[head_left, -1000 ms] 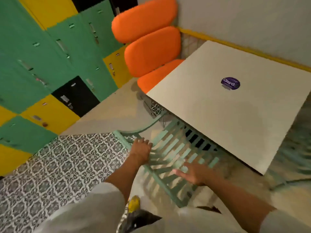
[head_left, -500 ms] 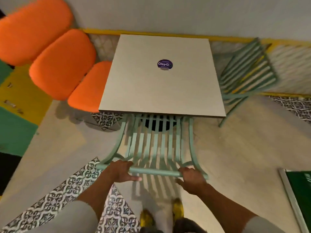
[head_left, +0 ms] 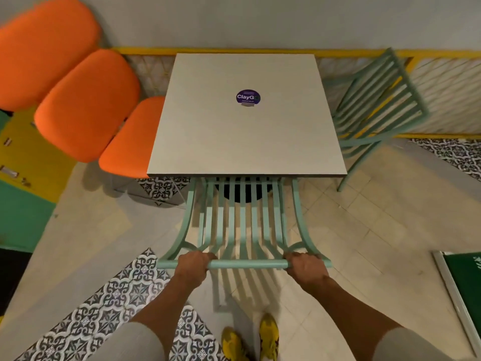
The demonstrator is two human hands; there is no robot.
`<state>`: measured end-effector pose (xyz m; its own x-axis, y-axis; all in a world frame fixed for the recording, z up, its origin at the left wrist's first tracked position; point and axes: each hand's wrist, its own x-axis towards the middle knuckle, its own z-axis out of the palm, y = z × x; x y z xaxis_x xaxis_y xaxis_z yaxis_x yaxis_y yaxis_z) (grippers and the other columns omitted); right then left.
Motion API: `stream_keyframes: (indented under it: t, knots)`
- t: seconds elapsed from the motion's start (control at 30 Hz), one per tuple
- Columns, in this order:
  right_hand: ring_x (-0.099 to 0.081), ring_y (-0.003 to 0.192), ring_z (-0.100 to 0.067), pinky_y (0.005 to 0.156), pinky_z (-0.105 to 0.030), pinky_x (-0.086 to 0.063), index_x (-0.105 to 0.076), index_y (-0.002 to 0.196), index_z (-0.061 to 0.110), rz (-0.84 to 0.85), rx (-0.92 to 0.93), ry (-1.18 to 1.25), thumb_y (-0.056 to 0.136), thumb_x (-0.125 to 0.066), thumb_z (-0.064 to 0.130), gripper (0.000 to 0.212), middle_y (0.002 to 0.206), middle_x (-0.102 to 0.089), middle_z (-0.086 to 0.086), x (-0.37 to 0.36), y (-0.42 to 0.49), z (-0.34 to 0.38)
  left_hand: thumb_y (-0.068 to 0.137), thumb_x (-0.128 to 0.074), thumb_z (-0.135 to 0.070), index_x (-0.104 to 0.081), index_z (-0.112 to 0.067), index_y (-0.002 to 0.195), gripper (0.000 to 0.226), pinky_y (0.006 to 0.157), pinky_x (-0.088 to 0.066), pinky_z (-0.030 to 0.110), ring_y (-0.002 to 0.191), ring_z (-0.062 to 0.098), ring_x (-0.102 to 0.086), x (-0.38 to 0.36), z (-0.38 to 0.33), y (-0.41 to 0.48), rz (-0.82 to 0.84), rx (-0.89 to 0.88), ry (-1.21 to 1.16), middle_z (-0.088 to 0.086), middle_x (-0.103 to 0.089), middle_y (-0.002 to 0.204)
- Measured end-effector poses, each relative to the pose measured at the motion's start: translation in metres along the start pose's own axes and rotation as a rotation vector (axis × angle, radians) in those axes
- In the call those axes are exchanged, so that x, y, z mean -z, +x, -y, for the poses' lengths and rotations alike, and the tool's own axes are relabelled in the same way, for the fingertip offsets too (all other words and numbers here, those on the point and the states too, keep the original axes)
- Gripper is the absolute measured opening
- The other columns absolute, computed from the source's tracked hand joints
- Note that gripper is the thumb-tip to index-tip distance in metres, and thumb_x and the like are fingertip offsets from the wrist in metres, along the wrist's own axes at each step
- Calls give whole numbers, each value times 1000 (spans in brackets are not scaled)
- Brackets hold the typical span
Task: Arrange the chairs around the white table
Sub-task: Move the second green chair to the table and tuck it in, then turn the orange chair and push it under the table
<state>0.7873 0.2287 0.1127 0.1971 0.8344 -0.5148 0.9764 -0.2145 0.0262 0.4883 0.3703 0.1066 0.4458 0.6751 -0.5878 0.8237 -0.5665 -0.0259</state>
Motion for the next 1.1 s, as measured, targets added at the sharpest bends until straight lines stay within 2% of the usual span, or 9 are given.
stream_keyframes:
  t: [0.27, 0.33, 0.4, 0.5, 0.63, 0.7, 0.77, 0.93, 1.1]
  knots:
    - [-74, 113, -22, 106, -39, -52, -62, 136, 31, 4, 41, 11, 110, -49, 48, 33, 125, -75, 5, -5, 1, -14, 111, -51, -30, -51, -36, 153, 42, 103, -52, 39, 120, 24, -68, -7, -8, 0, 3, 7, 5, 2, -68, 134]
    - [-73, 114, -22, 108, -40, -51, -62, 135, 32, 29, 34, 20, 107, -51, 57, 39, 126, -75, 5, -4, 2, -13, 110, -53, -30, -52, -34, 151, 41, 103, -53, 40, 119, 24, -69, -6, -9, 1, 7, 13, 0, 2, -69, 132]
    - [-70, 118, -23, 110, -44, -48, -61, 136, 32, 65, 33, 53, 98, -52, 74, 57, 128, -73, 4, 2, 5, -11, 107, -59, -38, -51, -31, 152, 46, 108, -52, 43, 123, 24, -67, -2, -6, 2, 8, 14, -7, 2, -70, 134]
    - [-65, 125, -28, 114, -50, -43, -53, 147, 29, 84, 73, 71, 80, -49, 96, 95, 136, -70, 0, 26, 13, -6, 93, -69, -67, -40, -27, 160, 83, 121, -38, 50, 139, 27, -57, 9, 5, -1, 49, 26, -41, 2, -63, 149]
    - [-53, 144, -33, 123, -57, -34, -42, 162, 22, 94, 151, 105, 71, -34, 109, 126, 161, -54, -6, 75, 23, 17, 70, -65, -95, -22, -21, 169, 130, 130, -18, 59, 160, 28, -30, 36, 29, -16, 43, 31, -110, 1, -38, 171]
    - [-46, 151, -34, 127, -60, -29, -33, 167, 21, 65, 202, 103, 76, -32, 107, 125, 169, -44, -8, 106, 30, 33, 65, -62, -100, -18, -23, 171, 138, 131, -14, 59, 163, 28, -24, 57, 43, -25, -10, 67, -146, 0, -31, 175]
    - [-46, 151, -35, 127, -60, -31, -32, 168, 20, 16, 251, 76, 83, -30, 103, 119, 169, -43, -11, 138, 40, 48, 64, -59, -102, -18, -24, 171, 139, 131, -12, 58, 164, 27, -21, 78, 58, -33, -63, 104, -167, -1, -28, 176]
    - [-54, 143, -34, 116, -54, -44, -40, 163, 17, -132, 404, -19, 91, -28, 96, 107, 163, -51, -9, 209, 64, 111, 63, -52, -107, -21, -24, 170, 138, 130, -15, 57, 164, 25, -23, 105, 120, -72, -208, 223, -212, 2, -29, 176]
    - [-62, 129, -34, 106, -52, -50, -49, 154, 19, -220, 538, -117, 91, -30, 94, 100, 149, -62, -9, 238, 76, 205, 72, -59, -98, -21, -21, 170, 130, 127, -26, 53, 161, 27, -27, 103, 197, -117, -237, 316, -294, 5, -28, 176]
